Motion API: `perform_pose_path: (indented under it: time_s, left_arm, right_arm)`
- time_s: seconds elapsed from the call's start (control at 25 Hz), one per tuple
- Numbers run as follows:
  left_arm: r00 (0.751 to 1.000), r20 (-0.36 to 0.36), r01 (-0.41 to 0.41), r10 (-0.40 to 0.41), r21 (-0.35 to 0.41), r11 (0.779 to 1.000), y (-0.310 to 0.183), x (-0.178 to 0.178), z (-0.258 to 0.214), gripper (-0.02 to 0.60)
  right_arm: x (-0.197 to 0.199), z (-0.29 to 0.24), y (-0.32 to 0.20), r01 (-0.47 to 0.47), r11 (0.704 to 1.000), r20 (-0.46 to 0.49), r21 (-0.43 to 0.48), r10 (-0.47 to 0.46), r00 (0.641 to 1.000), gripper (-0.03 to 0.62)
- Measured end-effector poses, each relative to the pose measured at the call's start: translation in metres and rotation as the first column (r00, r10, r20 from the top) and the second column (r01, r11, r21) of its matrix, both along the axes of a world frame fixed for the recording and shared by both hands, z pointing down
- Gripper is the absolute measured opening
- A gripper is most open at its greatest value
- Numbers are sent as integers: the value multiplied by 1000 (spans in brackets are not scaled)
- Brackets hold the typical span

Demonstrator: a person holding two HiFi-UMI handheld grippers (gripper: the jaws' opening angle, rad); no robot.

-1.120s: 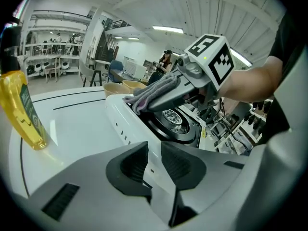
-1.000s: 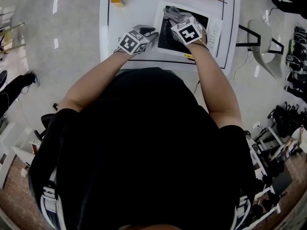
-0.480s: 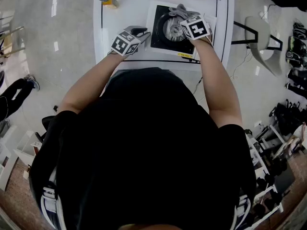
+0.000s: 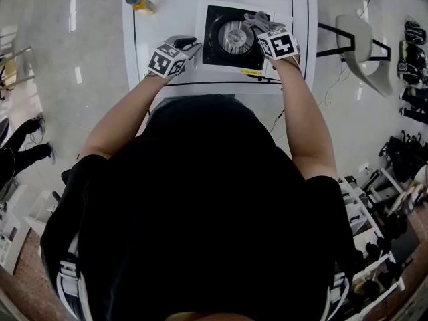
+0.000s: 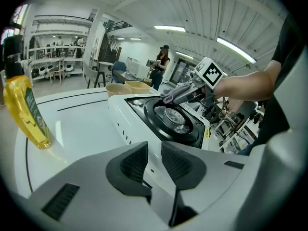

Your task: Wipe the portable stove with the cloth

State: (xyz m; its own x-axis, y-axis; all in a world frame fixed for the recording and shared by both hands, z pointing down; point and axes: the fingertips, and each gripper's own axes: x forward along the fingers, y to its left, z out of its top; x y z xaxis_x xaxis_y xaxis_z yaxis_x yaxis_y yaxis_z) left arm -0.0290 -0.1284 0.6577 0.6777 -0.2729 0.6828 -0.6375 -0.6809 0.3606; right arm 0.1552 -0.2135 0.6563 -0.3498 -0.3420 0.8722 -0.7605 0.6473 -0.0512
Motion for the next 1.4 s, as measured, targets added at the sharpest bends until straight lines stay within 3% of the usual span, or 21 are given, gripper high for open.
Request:
perform_pose_path:
  time_s: [0.68,1.4]
  left_arm:
    - [999,25,-36,35,24,999,7,1,-2,101]
    - [998,39,-48,47,35,998,19,2,-5,101]
  right_arm:
    - [14,2,90,-48,998,-48,-27,47,998,109]
    - [-28,3,157,-30,999,-19,-23,30,999,109]
